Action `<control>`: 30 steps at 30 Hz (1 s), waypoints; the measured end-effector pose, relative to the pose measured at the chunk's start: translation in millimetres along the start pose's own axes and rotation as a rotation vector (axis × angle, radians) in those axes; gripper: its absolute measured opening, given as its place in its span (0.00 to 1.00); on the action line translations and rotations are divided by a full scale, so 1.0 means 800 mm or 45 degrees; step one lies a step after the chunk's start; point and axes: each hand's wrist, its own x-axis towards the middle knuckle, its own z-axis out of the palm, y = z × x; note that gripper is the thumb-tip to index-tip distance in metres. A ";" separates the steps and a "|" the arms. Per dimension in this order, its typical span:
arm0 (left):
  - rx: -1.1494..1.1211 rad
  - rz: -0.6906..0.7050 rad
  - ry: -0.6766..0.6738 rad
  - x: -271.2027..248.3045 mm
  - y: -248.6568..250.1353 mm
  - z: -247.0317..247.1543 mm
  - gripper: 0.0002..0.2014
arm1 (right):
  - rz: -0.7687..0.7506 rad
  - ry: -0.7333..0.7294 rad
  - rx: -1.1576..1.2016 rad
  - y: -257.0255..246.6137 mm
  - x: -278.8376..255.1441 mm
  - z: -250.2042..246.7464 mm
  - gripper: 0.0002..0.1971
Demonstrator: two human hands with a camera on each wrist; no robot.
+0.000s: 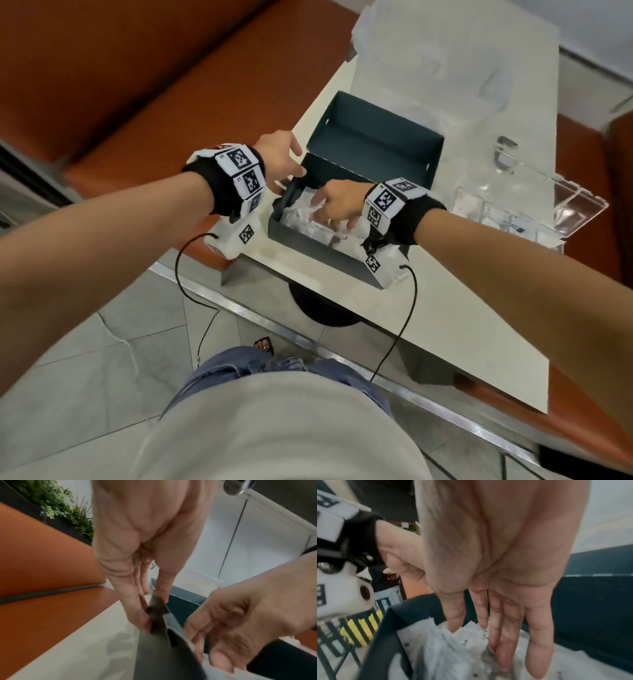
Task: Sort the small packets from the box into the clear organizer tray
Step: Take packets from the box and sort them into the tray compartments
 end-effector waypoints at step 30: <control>-0.077 -0.073 -0.115 0.012 -0.008 -0.010 0.09 | -0.116 0.394 0.379 0.032 -0.019 -0.042 0.12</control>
